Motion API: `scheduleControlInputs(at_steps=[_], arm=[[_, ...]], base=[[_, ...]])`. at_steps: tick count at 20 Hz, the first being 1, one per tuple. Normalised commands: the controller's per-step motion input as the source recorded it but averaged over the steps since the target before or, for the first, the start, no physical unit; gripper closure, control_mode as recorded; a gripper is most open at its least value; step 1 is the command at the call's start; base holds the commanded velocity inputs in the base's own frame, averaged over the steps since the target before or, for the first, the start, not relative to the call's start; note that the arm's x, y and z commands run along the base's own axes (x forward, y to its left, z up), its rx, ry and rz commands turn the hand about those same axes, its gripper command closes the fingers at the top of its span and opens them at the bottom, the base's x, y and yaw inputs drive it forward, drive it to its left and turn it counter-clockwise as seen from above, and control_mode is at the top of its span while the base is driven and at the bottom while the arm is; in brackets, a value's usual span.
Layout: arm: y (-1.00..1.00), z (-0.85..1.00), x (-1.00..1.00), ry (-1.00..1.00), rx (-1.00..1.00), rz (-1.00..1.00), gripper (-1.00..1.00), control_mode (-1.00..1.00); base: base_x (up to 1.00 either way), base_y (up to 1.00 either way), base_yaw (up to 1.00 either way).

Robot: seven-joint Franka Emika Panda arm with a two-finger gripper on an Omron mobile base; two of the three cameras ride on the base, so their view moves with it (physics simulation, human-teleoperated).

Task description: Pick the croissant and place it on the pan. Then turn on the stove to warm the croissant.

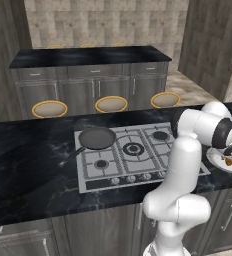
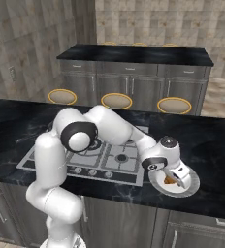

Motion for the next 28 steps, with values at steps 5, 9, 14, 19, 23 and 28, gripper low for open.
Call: scheduleControlInputs(at_steps=[5,9,14,19,23,28], arm=[[-0.15,0.01,-0.04,-0.14,0.03,0.0,1.0,-1.0],[-0.01,0.25,-0.13,-0.24,0.02,0.02,1.0,-1.0],[0.02,0.45,-0.03,-0.2,-0.01,0.12,1.0,-1.0],[0.11,0.77,-0.01,-0.05,-0.06,0.17,1.0,-1.0],[0.1,0.86,-0.03,0.0,-0.03,0.15,1.0,-1.0],[0.12,0.84,-0.02,0.04,0.0,0.11,1.0,-1.0]], base=[[0.0,0.0,0.0],[0.0,0.0,0.0],[0.0,0.0,0.0],[0.0,0.0,0.0],[0.0,0.0,0.0],[0.0,0.0,0.0]])
